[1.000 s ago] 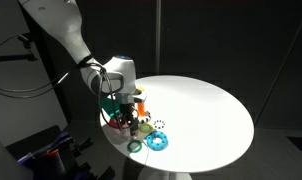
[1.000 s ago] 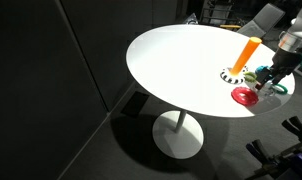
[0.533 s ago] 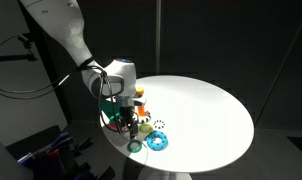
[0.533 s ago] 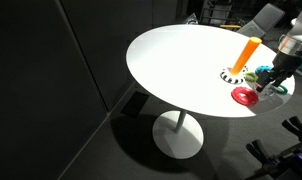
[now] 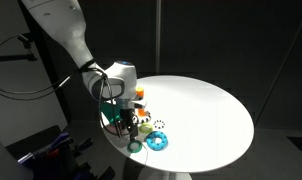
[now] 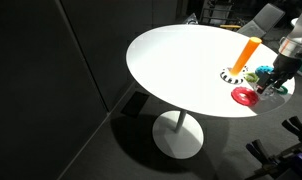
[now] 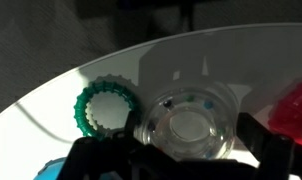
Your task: Put the clear ring through the pole
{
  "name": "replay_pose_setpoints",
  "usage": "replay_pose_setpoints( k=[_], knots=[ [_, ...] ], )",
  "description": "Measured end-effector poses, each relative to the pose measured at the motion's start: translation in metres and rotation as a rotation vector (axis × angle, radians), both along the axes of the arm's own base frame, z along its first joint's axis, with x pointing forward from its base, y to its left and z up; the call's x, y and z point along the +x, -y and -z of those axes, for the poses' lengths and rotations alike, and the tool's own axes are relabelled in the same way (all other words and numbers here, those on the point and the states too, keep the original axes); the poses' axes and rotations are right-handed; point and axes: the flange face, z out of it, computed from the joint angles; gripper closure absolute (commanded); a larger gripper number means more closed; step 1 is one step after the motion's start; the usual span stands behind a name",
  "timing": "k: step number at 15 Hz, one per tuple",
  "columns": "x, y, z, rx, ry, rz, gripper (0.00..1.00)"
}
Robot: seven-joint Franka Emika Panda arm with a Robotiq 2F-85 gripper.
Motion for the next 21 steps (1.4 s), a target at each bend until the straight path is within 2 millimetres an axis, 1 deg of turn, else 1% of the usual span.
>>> replay_pose_setpoints(
  k=[1, 3, 9, 12, 16, 21],
  knots=[
    [0.0, 0.0, 0.0, 0.0, 0.0, 0.001, 0.27],
    [0.0, 0.001, 0.001, -0.001, 0.0, 0.001, 0.31],
    [0.002, 0.002, -0.001, -0.002, 0.005, 0.003, 0.32],
    [0.004, 0.004, -0.006, -0.004, 0.013, 0.006, 0.32],
    [0.007, 0.006, -0.019, -0.002, 0.01, 0.012, 0.32],
    [0.011, 0.01, -0.046, 0.002, -0.013, 0.021, 0.32]
  ],
)
